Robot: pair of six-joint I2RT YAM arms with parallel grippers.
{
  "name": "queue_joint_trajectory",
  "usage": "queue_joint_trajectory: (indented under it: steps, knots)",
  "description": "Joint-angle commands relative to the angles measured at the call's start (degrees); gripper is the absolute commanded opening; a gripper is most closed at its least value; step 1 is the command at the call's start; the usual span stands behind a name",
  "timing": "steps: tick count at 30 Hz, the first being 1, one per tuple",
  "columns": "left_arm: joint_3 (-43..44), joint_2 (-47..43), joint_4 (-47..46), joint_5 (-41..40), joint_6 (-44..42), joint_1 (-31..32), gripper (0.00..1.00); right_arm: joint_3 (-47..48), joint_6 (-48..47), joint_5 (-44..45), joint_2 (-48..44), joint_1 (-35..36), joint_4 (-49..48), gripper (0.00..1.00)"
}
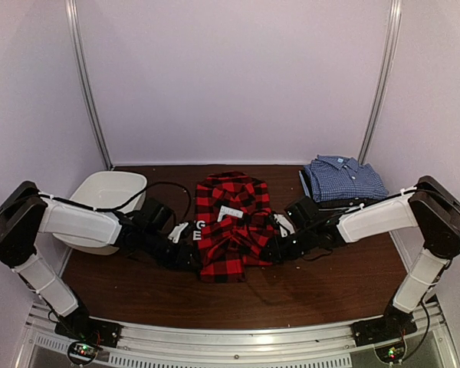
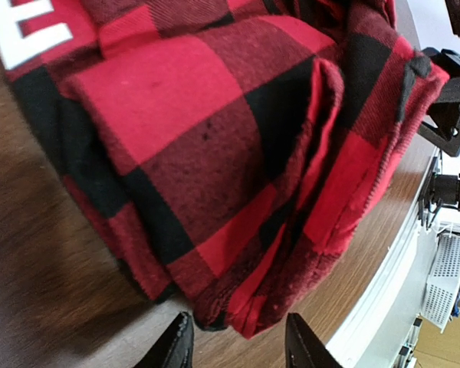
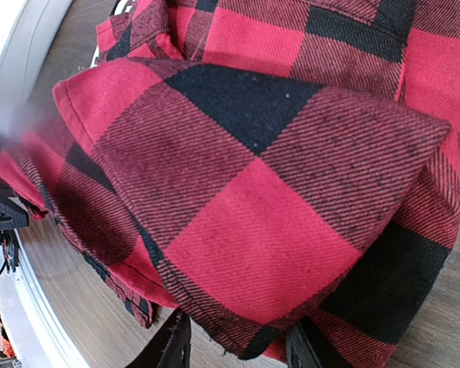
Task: Fold and stack the long sleeve shirts
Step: Adjust the 2/3-rectangle-folded shirt at the center of the board.
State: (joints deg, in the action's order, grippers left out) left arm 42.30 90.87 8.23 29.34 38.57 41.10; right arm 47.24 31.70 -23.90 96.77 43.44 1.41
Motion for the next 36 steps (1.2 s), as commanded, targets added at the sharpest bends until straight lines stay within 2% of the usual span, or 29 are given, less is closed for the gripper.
queue_joint_trajectory:
  steps: [1, 6, 10, 14, 16, 17, 21, 25, 32, 36]
  knots:
    - [0.76, 2.38, -3.85, 1.71, 0.47, 1.49, 0.42, -0.20, 0.70, 1.61, 0.82, 0.55, -1.23, 0.42]
    - [1.47, 3.04, -5.59, 2.95, 1.85, 1.78, 0.38, 0.17, 0.98, 2.07, 0.62, 0.54, -2.68, 0.39]
    - [2.46, 3.05, -5.82, 2.71, 2.71, 1.79, 0.23, 0.93, 1.14, 2.23, 0.79, 0.57, -3.04, 0.31]
    - [4.02, 2.40, -6.07, 1.80, 3.92, 1.79, 0.05, 1.80, 1.47, 3.45, 0.25, 0.54, -2.89, 0.14]
    - [5.27, 1.89, -5.99, 0.81, 4.37, 1.79, 0.01, 2.46, 1.64, 4.28, -0.06, 0.58, -2.72, 0.03]
    - [6.06, 1.72, -5.72, 0.26, 4.48, 1.79, 0.00, 2.95, 1.69, 4.64, -0.16, 0.59, -2.55, 0.00]
    - [9.54, 1.69, -5.16, -2.09, 5.28, 0.88, 0.00, 5.90, 1.56, 8.17, -0.51, 0.29, -1.84, 0.00]
    - [12.05, 3.28, -7.72, -2.52, 7.57, -2.73, 0.00, 11.19, 0.79, 11.73, 1.49, -1.47, 1.34, 0.00]
    - [20.86, 14.18, -13.33, -0.62, 10.18, -9.54, 0.00, 19.95, -0.42, 11.67, 9.36, -6.63, 1.73, 0.00]
    - [23.98, 20.03, -17.10, 0.33, 13.96, -11.96, 0.00, 24.12, -1.22, 10.97, 12.99, -8.65, 2.72, 0.11]
